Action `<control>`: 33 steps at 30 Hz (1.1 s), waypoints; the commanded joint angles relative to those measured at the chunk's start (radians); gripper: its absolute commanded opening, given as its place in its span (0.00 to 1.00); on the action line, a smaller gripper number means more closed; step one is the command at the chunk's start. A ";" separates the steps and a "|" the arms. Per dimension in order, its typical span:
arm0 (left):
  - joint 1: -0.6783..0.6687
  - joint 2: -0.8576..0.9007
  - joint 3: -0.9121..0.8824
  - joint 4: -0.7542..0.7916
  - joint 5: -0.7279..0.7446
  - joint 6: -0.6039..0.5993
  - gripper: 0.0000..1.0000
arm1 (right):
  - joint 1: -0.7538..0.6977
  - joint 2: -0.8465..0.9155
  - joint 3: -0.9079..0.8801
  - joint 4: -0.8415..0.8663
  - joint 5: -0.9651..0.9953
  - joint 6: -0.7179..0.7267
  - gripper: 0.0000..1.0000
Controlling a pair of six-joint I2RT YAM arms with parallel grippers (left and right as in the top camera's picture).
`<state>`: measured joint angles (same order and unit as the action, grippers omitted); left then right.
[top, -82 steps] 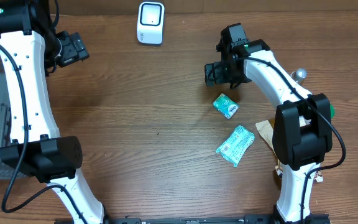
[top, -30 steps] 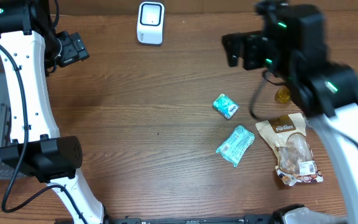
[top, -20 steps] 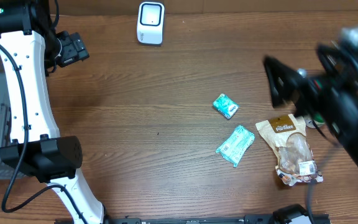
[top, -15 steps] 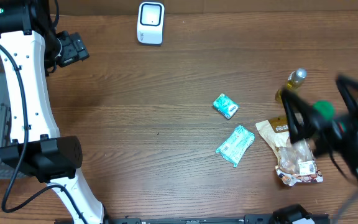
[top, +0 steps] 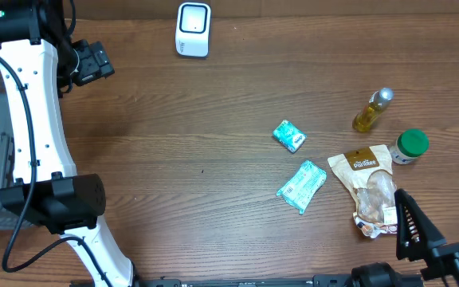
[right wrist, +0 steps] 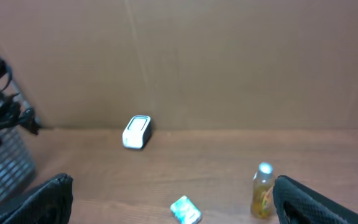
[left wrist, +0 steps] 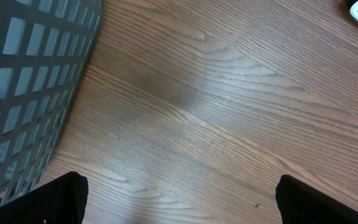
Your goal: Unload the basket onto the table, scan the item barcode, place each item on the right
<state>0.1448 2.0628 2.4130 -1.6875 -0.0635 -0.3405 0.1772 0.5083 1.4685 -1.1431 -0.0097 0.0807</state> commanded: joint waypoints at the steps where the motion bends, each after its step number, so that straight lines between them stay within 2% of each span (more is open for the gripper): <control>1: 0.000 -0.023 -0.004 -0.002 0.002 0.004 1.00 | -0.026 -0.082 -0.154 0.084 0.010 -0.002 1.00; 6: 0.000 -0.023 -0.004 -0.002 0.002 0.004 1.00 | -0.029 -0.209 -0.426 0.331 0.008 -0.001 1.00; 16: 0.000 -0.023 -0.004 -0.002 0.002 0.004 1.00 | -0.029 -0.409 -1.012 1.112 0.008 0.002 1.00; 19: 0.000 -0.023 -0.004 -0.002 0.002 0.004 1.00 | -0.029 -0.465 -1.156 1.274 -0.005 0.002 1.00; 27: 0.000 -0.023 -0.004 -0.002 0.002 0.004 0.99 | -0.029 -0.505 -1.424 1.514 -0.021 0.002 1.00; 29: 0.000 -0.023 -0.004 -0.002 0.002 0.004 1.00 | -0.029 -0.505 -1.463 1.526 -0.021 0.002 1.00; 33: 0.000 -0.023 -0.004 -0.002 0.002 0.004 1.00 | -0.029 -0.505 -1.461 1.416 -0.018 0.002 1.00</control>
<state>0.1448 2.0628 2.4130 -1.6871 -0.0631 -0.3405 0.1509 0.0147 0.0181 0.2821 -0.0261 0.0784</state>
